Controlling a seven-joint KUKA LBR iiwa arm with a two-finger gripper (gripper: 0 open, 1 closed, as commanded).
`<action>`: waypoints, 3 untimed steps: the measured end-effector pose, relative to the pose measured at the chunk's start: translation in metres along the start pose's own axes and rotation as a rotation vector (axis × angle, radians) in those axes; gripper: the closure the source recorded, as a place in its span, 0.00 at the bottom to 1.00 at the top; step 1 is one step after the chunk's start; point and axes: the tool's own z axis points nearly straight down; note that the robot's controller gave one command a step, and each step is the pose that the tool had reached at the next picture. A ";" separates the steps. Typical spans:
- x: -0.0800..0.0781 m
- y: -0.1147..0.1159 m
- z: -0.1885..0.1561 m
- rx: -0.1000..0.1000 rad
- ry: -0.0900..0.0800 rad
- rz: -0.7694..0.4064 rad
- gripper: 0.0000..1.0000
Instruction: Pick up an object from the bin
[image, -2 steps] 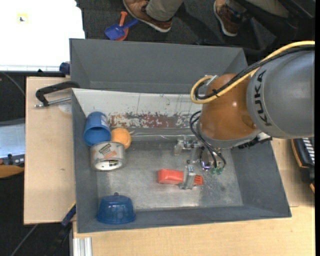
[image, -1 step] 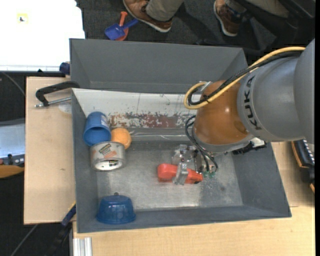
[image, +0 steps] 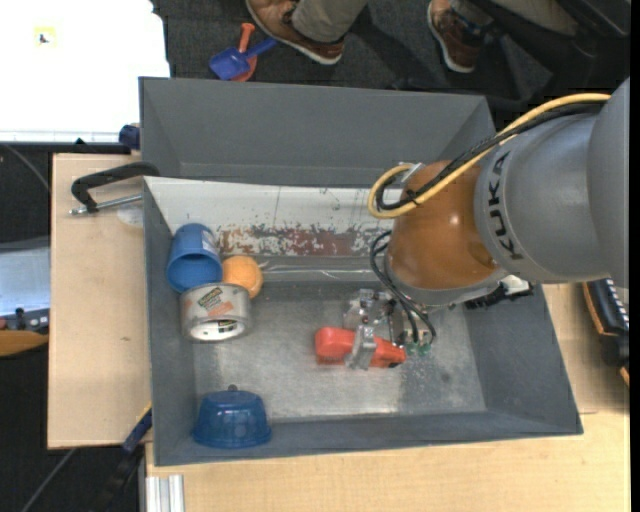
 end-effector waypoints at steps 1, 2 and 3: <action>0.002 -0.002 -0.032 0.000 0.005 0.026 1.00; 0.000 0.010 -0.070 -0.002 -0.005 0.034 1.00; -0.004 0.012 -0.079 -0.001 0.000 0.029 1.00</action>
Offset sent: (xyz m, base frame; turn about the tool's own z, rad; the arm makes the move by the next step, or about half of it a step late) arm -0.0003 0.0098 0.0700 0.0352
